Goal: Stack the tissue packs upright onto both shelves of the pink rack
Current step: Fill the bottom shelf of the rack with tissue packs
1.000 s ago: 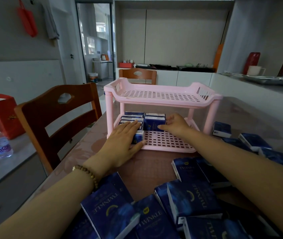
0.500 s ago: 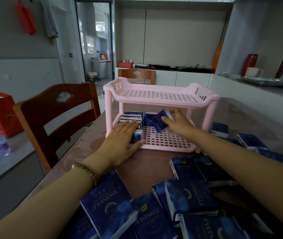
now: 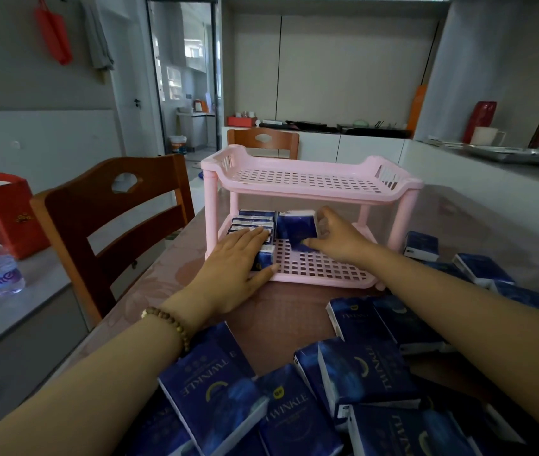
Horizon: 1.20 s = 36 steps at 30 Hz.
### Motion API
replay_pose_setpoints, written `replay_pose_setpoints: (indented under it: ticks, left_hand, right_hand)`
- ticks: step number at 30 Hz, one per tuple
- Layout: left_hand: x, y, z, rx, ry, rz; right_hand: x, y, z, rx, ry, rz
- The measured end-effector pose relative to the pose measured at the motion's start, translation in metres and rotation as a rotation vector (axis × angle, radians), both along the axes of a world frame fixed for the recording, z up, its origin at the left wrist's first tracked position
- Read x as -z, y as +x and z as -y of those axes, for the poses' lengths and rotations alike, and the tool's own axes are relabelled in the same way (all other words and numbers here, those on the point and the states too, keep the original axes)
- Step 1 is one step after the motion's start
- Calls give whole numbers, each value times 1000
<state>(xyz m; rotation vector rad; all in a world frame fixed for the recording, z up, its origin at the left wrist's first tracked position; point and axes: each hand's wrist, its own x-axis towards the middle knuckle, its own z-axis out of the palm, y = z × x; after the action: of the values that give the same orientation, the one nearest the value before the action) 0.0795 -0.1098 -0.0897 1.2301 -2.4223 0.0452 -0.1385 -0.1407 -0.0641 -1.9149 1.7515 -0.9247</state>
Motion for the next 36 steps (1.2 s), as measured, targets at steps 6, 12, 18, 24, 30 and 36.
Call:
replay_pose_setpoints:
  ticks: [6,12,18,24,30,36]
  left_hand:
    - [-1,0,0,-1,13,-9]
    - [-2,-2,-1,-10,8,-6]
    - [-2,-1,-2,-12,21,-6]
    - [-2,-1,-3,-6,21,-9]
    - [-8,-2,-5,16,36,-27]
    - [-55,4,-34,166,326,-142]
  right_hand:
    - [1,-11,6,35,-114,-33]
    - [10,-4,10,131,-113,80]
    - [12,1,24,177,-147,75]
    - [13,6,23,167,-173,22]
    - [-4,9,-9,83,-131,-83]
    - [-39,7,-86,-154,68,-15]
